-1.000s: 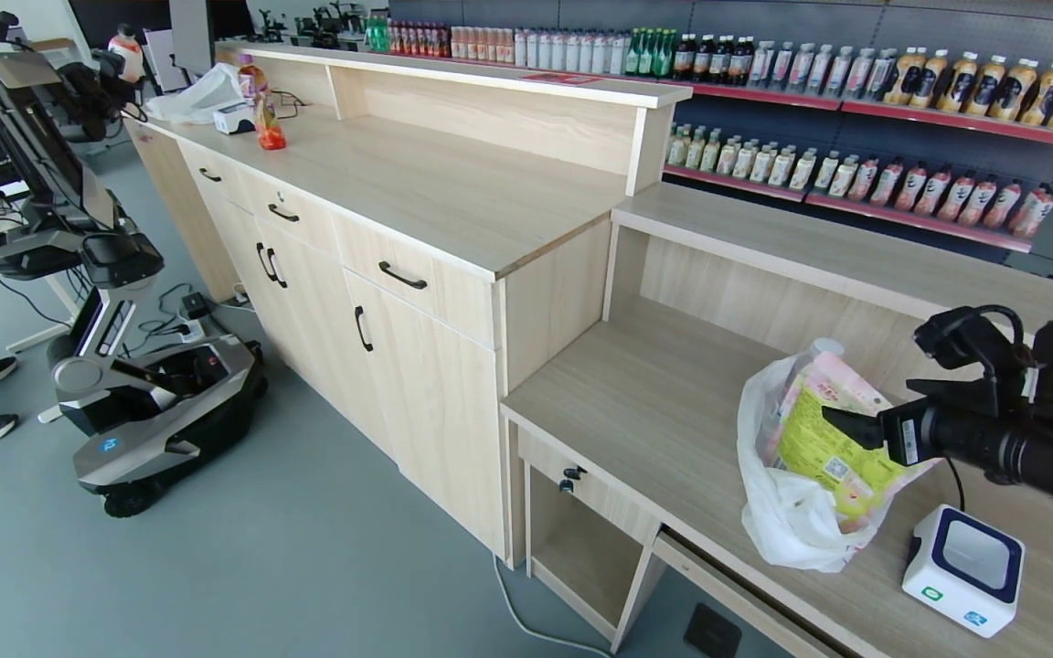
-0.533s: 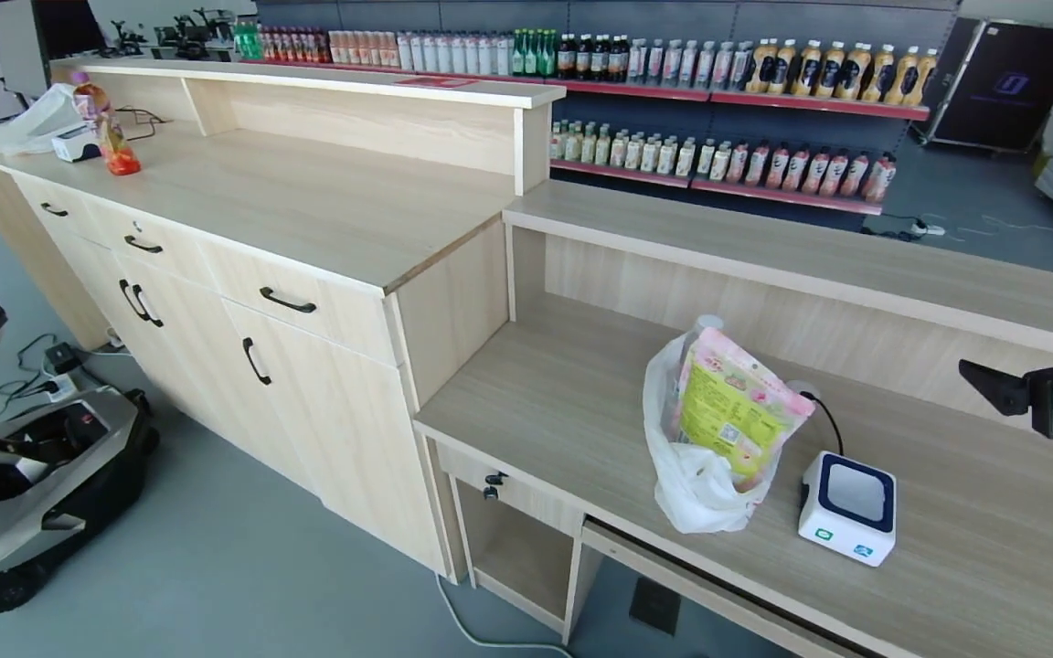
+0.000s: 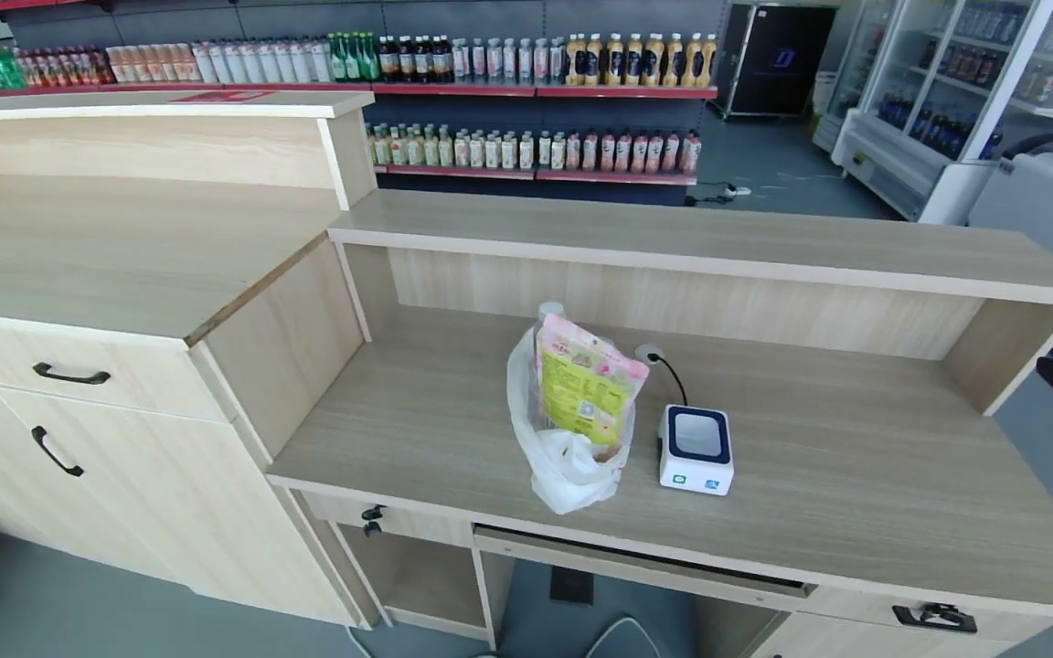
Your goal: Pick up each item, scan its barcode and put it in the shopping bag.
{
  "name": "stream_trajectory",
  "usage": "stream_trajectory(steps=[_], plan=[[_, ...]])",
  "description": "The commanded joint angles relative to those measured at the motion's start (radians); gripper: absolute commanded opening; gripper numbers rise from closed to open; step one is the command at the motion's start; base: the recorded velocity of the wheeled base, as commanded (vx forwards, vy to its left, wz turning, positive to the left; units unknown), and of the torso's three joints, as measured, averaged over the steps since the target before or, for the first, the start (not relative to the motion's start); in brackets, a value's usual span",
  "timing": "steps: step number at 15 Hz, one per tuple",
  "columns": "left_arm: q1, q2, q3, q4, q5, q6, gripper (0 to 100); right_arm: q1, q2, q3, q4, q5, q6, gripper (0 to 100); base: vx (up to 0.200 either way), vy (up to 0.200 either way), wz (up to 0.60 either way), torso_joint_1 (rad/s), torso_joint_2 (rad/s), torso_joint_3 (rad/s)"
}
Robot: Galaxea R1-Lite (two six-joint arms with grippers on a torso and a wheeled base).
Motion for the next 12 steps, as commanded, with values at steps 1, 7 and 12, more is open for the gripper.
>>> stream_trajectory(steps=[1, 7, 12], plan=[[0.0, 0.0, 0.0, 0.0, 0.0, 0.0, 100, -0.003, -0.078, 0.015, 0.05, -0.001, 0.019, 100, 0.0, 0.0, -0.6, 0.002, 0.0, 0.002], [0.0, 0.0, 0.0, 0.0, 0.0, 0.0, 100, 0.075, -0.352, 0.308, -0.055, 0.028, 0.137, 100, 0.0, 0.0, -0.2, -0.001, 0.0, 0.0], [0.0, 0.0, 0.0, 0.0, 0.0, 0.0, 100, 0.191, -0.803, 0.601, 0.001, 0.061, 0.171, 100, 0.0, 0.0, 0.0, 0.0, 0.0, 0.0]])
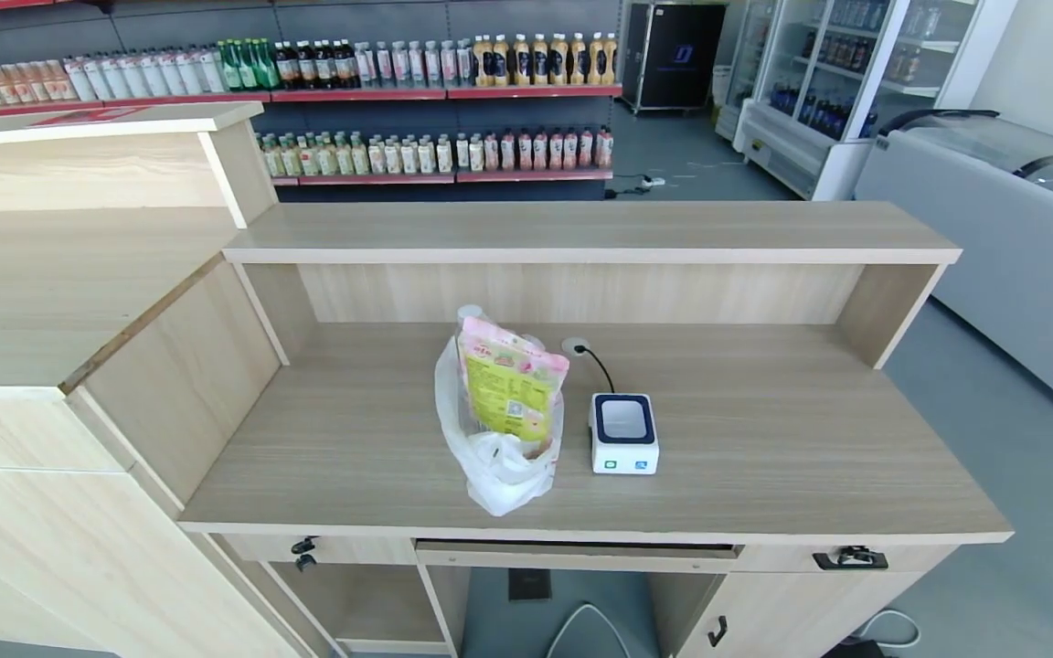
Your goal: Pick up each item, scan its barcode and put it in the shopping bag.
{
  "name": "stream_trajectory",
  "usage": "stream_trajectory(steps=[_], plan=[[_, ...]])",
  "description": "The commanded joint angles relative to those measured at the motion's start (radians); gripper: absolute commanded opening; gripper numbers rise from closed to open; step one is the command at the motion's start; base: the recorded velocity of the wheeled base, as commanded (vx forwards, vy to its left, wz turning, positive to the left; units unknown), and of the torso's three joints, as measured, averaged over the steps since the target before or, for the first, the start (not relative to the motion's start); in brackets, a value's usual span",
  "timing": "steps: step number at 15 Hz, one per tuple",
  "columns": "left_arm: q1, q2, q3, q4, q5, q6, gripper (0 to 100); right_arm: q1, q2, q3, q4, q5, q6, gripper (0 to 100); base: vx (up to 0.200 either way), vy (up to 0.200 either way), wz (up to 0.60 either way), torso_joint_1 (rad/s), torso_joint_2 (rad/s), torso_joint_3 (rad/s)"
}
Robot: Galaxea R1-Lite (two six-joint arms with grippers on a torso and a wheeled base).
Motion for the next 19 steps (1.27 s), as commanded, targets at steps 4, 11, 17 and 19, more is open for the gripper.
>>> stream_trajectory(steps=[4, 11, 17, 19], plan=[[0.0, 0.0, 0.0, 0.0, 0.0, 0.0, 100, 0.158, -0.591, 0.106, 0.441, 0.002, 0.057, 100, 0.0, 0.0, 0.0, 0.0, 0.0, 0.0], [0.0, 0.0, 0.0, 0.0, 0.0, 0.0, 100, 0.175, -0.684, 0.106, 0.482, 0.024, 0.069, 100, 0.0, 0.0, 0.0, 0.0, 0.0, 0.0], [0.0, 0.0, 0.0, 0.0, 0.0, 0.0, 100, 0.175, -0.684, 0.106, 0.482, 0.021, 0.073, 100, 0.0, 0.0, 0.0, 0.0, 0.0, 0.0], [0.0, 0.0, 0.0, 0.0, 0.0, 0.0, 100, 0.175, -0.686, 0.106, 0.482, 0.024, 0.069, 100, 0.0, 0.0, 0.0, 0.0, 0.0, 0.0]])
